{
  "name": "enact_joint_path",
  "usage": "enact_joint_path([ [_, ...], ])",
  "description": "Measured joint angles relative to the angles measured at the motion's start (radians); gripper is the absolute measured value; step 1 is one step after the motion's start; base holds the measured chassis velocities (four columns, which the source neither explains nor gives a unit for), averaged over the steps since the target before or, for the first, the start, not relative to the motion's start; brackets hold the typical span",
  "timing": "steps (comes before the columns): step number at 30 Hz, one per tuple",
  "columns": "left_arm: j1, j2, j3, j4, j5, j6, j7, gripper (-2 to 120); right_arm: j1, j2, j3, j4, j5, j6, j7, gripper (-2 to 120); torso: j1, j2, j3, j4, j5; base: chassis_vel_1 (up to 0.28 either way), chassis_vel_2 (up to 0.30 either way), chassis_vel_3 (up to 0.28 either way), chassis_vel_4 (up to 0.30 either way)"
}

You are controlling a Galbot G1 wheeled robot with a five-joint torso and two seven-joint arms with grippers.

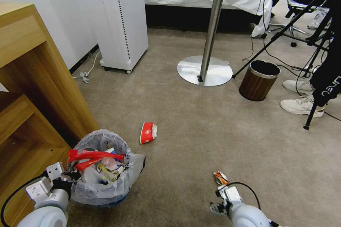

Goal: Pick up the trash bin and place the garbage on the floor into it.

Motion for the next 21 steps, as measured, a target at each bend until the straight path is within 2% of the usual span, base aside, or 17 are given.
enact_joint_path([
  [4,0.005,0.001,-0.002,0.0,0.001,-0.006,0.002,1,0.003,-0.023,0.0,-0.01,-0.044,0.014,-0.016,100,0.0,0.0,0.0,0.0,-0.0002,0.0,0.0,0.0,0.0],
  [5,0.008,0.003,-0.002,0.0,0.001,-0.007,0.002,1,0.021,-0.031,-0.008,-0.033,-0.115,0.051,-0.048,100,0.0,0.0,0.0,0.0,-0.0003,0.0,0.0,0.0,0.0],
  [7,0.008,0.003,-0.002,-0.001,0.001,-0.008,0.003,1,0.037,-0.03,-0.012,-0.039,-0.121,0.051,-0.06,100,0.0,0.0,0.0,0.0,-0.0001,0.0,0.0,0.0,0.0],
  [13,0.011,0.005,-0.004,-0.007,-0.001,-0.013,0.003,1,0.126,-0.005,-0.07,-0.108,-0.181,0.06,-0.09,100,0.0,0.0,0.0,0.0001,0.0,0.0,0.0,0.0,0.0],
  [21,0.006,0.006,-0.001,-0.006,-0.002,-0.017,0.003,1,0.172,0.021,-0.098,-0.196,-0.235,0.079,-0.126,100,0.0,0.0,0.0,0.0001,-0.0002,0.0,0.0,0.0,0.0],
])
